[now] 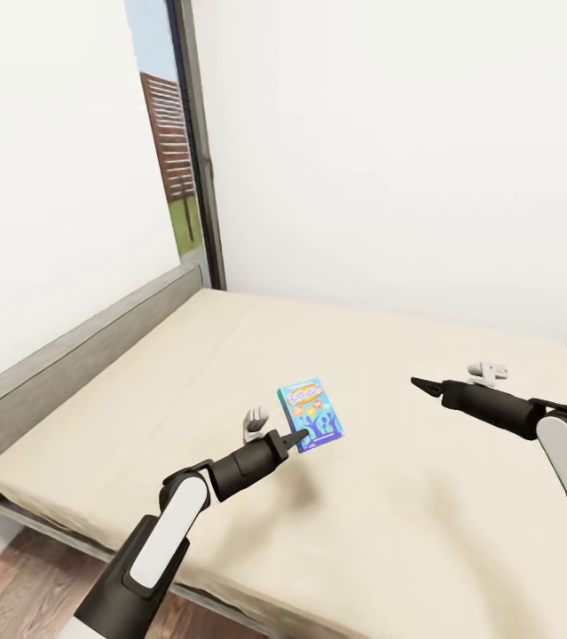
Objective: Put all the toys in the child's room - the three board games (two on the bed and one on the table), the two jigsaw puzzles on the table, and the tennis ball on the table - inside the toy box on the table in the child's room.
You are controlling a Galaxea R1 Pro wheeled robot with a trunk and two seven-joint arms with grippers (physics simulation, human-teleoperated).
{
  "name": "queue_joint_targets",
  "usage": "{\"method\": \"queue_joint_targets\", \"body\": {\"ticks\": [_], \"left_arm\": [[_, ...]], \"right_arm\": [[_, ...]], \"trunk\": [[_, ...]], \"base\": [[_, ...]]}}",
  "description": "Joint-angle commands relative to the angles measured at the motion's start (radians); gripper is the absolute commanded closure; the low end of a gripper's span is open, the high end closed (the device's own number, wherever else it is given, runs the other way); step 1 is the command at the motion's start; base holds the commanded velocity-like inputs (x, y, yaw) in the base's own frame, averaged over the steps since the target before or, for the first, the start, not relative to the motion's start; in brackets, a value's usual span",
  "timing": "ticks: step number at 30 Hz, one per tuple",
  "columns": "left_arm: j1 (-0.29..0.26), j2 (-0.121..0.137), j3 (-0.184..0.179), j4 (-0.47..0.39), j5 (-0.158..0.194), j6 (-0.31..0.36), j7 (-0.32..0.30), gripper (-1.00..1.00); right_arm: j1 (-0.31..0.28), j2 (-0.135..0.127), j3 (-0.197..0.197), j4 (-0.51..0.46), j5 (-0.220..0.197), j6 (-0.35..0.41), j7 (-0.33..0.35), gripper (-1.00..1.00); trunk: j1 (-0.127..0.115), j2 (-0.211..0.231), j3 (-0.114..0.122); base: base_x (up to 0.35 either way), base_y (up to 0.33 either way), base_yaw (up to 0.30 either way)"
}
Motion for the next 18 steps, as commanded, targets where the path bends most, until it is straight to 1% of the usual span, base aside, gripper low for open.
{"method": "queue_joint_targets", "body": {"ticks": [1, 18], "left_arm": [[0.000, 0.000, 0.001, 0.000, 0.006, 0.005, -0.001, 1.00], [-0.003, 0.000, 0.004, 0.001, 0.009, 0.008, -0.001, 1.00]], "right_arm": [[-0.001, 0.000, -0.001, 0.000, 0.007, 0.005, 0.008, -1.00], [-0.001, -0.002, -0.002, 0.000, 0.007, 0.008, 0.009, -1.00]], "trunk": [[-0.004, 0.007, 0.002], [-0.069, 0.126, 0.056]], "base": [[0.000, 0.000, -0.282], [0.000, 0.000, -0.282]]}}
